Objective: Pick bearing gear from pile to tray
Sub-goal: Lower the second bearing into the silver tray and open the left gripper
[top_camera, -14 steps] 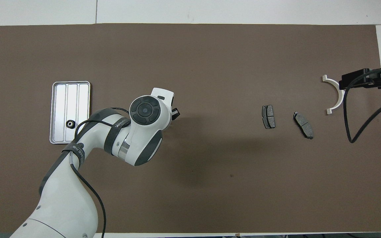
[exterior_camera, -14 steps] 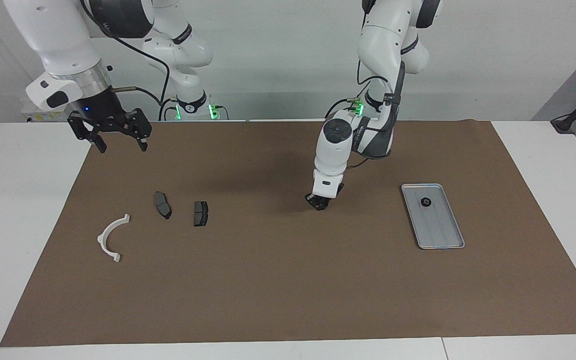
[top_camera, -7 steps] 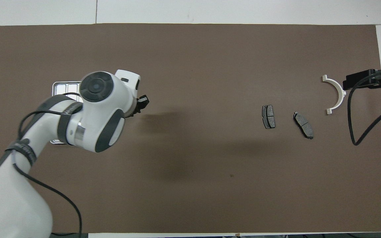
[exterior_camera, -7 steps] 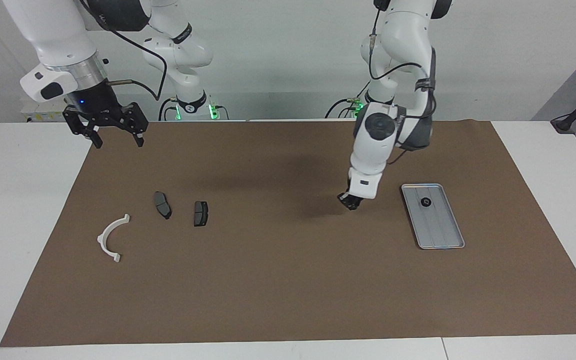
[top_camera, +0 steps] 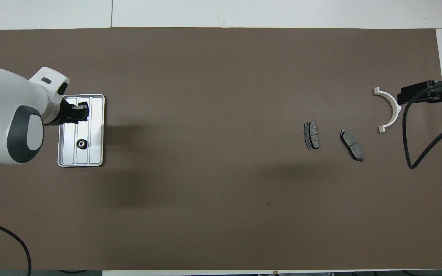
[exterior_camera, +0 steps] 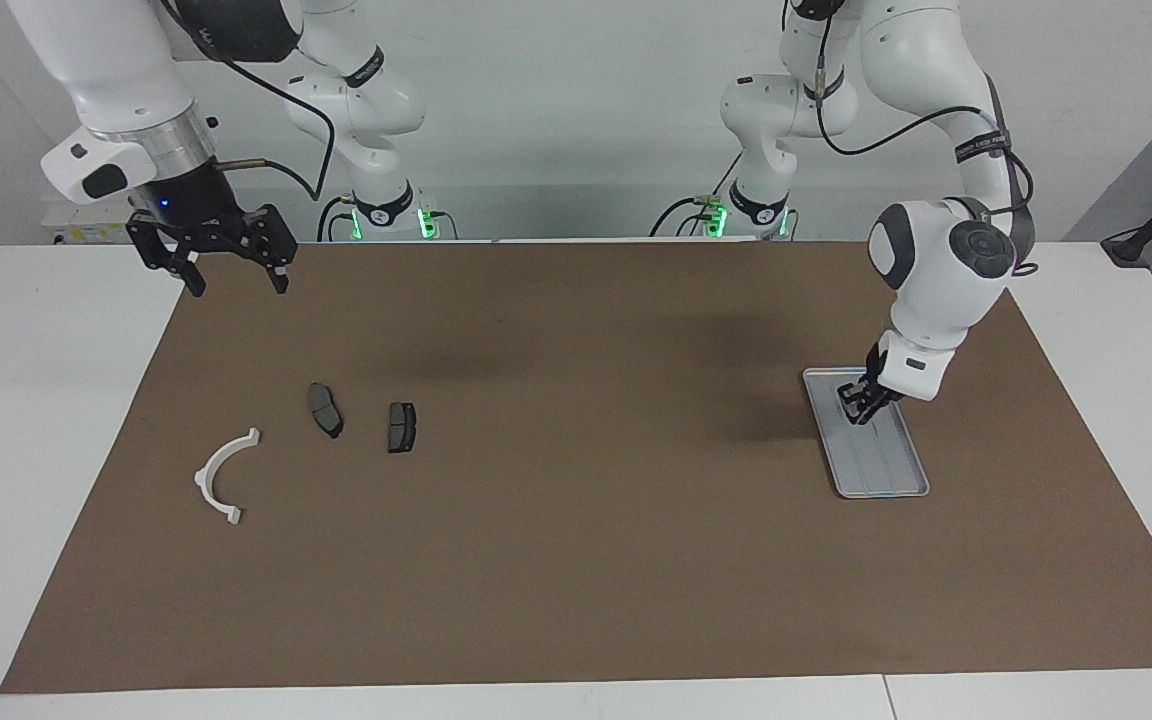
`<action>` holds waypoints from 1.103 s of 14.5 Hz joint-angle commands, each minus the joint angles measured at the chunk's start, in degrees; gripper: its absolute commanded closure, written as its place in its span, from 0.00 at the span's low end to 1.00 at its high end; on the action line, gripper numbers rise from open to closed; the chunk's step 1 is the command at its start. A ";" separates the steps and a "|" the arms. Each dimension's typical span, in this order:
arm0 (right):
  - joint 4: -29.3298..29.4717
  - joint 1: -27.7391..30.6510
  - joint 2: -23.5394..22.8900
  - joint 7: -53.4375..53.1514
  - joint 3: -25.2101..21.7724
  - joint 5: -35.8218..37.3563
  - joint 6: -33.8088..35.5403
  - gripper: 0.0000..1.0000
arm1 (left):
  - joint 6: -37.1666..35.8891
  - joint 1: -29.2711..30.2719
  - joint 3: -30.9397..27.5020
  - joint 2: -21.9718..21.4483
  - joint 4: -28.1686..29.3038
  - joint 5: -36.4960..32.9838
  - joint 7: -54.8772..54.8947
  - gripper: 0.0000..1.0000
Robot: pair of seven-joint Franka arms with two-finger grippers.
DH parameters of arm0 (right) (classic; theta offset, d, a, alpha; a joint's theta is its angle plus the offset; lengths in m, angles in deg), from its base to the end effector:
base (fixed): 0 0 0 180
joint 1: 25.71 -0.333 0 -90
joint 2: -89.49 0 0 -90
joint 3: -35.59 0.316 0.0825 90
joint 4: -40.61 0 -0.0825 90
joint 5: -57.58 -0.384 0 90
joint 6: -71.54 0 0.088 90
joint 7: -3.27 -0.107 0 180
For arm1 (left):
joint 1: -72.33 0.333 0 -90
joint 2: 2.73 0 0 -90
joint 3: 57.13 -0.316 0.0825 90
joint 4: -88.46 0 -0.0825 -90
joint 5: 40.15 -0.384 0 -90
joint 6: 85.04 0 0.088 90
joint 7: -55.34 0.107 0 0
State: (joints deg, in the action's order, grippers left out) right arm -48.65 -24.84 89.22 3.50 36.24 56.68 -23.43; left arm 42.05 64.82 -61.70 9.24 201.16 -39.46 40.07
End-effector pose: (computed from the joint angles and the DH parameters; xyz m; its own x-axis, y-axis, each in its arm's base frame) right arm 0.5650 -0.0006 0.6361 0.9955 -0.0012 0.0949 0.0003 -0.9999 -0.0154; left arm 0.6005 -0.0329 0.3716 0.9749 0.2183 0.0432 0.2183 -0.9759 0.0049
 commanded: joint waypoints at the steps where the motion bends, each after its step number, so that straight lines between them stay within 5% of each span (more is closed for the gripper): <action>1: -1.97 0.62 1.06 1.43 0.49 0.03 -0.40 0.00 | 3.85 1.87 0.80 2.53 0.41 -0.42 3.65 0.98; 10: -1.71 0.00 0.97 0.99 0.49 0.03 -0.48 0.00 | 10.88 3.90 0.80 5.88 2.07 -0.34 5.16 0.97; 14: -1.71 0.00 0.97 0.99 0.49 0.11 -0.49 0.00 | 15.01 3.64 0.97 5.88 5.59 -0.34 5.16 0.89; 15: -1.71 0.00 0.97 0.99 0.49 0.11 -0.49 0.00 | 15.02 3.73 0.97 5.88 5.59 -0.42 5.16 0.80; 16: -1.71 0.00 0.97 1.08 0.49 0.11 -0.40 0.00 | 14.93 3.73 0.97 5.88 5.51 -0.34 5.16 0.42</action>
State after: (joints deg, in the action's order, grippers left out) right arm -49.26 -25.05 89.22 3.50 36.57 56.68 -23.38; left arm 54.93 68.03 -61.15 15.21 205.10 -39.46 44.53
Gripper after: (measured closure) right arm 0.000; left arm 0.758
